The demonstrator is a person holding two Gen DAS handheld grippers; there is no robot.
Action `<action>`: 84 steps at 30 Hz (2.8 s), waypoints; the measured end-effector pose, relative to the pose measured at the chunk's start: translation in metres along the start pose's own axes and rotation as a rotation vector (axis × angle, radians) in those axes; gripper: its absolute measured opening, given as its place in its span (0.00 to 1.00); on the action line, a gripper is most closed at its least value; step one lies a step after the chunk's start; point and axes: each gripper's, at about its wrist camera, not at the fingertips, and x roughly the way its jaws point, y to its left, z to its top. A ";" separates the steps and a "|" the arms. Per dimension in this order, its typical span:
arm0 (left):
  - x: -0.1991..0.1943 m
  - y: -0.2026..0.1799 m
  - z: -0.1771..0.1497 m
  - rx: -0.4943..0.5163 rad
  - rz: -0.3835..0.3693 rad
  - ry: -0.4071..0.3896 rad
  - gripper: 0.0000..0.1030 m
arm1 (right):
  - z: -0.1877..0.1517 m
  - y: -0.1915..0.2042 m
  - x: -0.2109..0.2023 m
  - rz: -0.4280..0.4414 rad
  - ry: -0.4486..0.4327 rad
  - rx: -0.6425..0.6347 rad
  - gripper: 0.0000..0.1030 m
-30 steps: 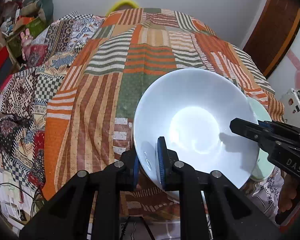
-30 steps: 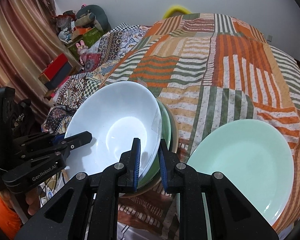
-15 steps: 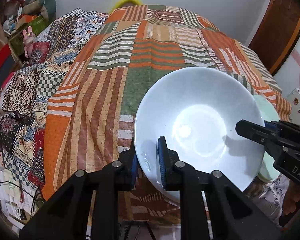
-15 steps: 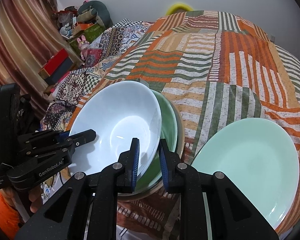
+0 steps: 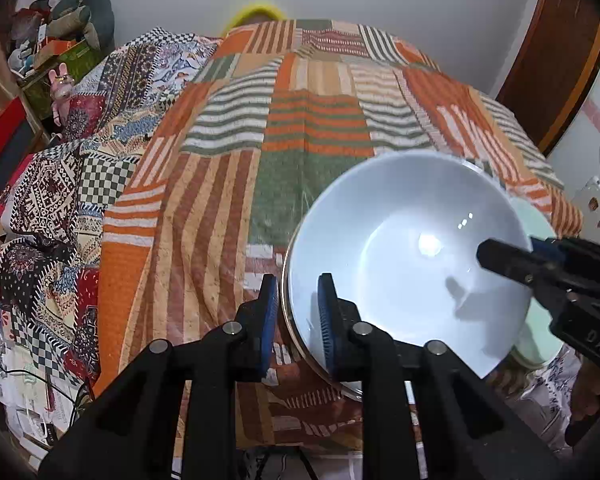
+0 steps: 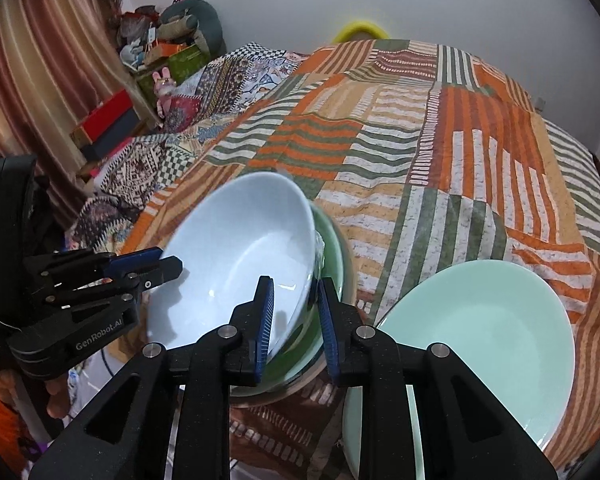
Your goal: Organize plates and bowls
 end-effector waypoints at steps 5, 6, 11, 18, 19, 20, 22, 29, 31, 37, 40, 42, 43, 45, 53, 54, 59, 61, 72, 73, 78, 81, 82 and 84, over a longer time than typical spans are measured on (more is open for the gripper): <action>-0.013 0.005 0.002 -0.012 -0.024 -0.028 0.21 | -0.001 -0.002 -0.001 0.014 0.006 0.010 0.20; -0.015 0.006 0.002 -0.015 -0.026 -0.031 0.23 | -0.001 -0.001 -0.002 0.014 0.007 0.010 0.20; -0.025 0.016 0.001 -0.040 -0.039 -0.047 0.27 | 0.003 0.001 -0.013 -0.033 -0.043 -0.016 0.32; -0.026 0.025 -0.001 -0.103 -0.114 -0.050 0.39 | 0.008 -0.009 -0.030 -0.031 -0.110 0.001 0.46; -0.023 0.024 -0.002 -0.105 -0.121 -0.040 0.39 | 0.007 -0.011 -0.028 -0.025 -0.102 0.010 0.46; -0.019 0.024 -0.003 -0.107 -0.125 -0.028 0.39 | 0.005 -0.013 -0.025 -0.019 -0.091 0.021 0.46; -0.009 0.021 -0.007 -0.108 -0.131 -0.001 0.39 | 0.000 -0.017 -0.017 -0.007 -0.065 0.039 0.46; 0.013 0.018 -0.014 -0.123 -0.143 0.041 0.39 | -0.010 -0.016 0.000 0.038 0.000 0.053 0.45; 0.018 0.019 -0.015 -0.129 -0.138 0.047 0.39 | -0.011 -0.017 0.004 0.043 0.005 0.058 0.42; 0.030 0.020 -0.018 -0.142 -0.165 0.073 0.37 | -0.011 -0.023 0.012 0.089 0.028 0.098 0.35; 0.034 0.016 -0.017 -0.133 -0.186 0.085 0.30 | -0.012 -0.024 0.013 0.095 0.025 0.107 0.35; 0.037 0.011 -0.017 -0.121 -0.181 0.092 0.29 | -0.013 -0.024 0.014 0.096 0.024 0.111 0.35; 0.037 0.010 -0.016 -0.118 -0.176 0.091 0.29 | -0.013 -0.024 0.014 0.095 0.022 0.113 0.35; 0.037 0.009 -0.016 -0.115 -0.175 0.092 0.29 | -0.014 -0.024 0.015 0.089 0.018 0.116 0.35; 0.029 -0.002 -0.011 -0.080 -0.117 0.093 0.29 | -0.011 -0.021 0.016 0.040 0.031 0.101 0.35; 0.028 -0.003 -0.010 -0.082 -0.119 0.092 0.29 | -0.010 -0.023 0.016 0.042 0.034 0.109 0.35; 0.019 -0.001 -0.007 -0.095 -0.143 0.087 0.29 | -0.009 -0.029 0.013 0.064 0.051 0.151 0.35; 0.016 0.000 -0.007 -0.106 -0.148 0.082 0.29 | -0.010 -0.027 0.011 0.050 0.060 0.122 0.35; -0.012 -0.002 -0.007 -0.112 -0.154 0.029 0.29 | -0.012 -0.022 -0.007 0.076 0.031 0.124 0.35; -0.016 -0.003 -0.006 -0.113 -0.157 0.021 0.29 | -0.011 -0.022 -0.009 0.079 0.025 0.127 0.35; -0.036 -0.010 0.002 -0.103 -0.165 -0.027 0.29 | -0.005 -0.019 -0.027 0.076 -0.023 0.113 0.35; -0.049 -0.018 0.006 -0.080 -0.164 -0.055 0.29 | -0.002 -0.020 -0.038 0.073 -0.053 0.115 0.35; -0.051 -0.021 0.007 -0.076 -0.164 -0.061 0.29 | -0.002 -0.021 -0.042 0.072 -0.063 0.115 0.35; -0.058 -0.026 0.010 -0.065 -0.169 -0.073 0.29 | 0.000 -0.023 -0.050 0.067 -0.081 0.118 0.35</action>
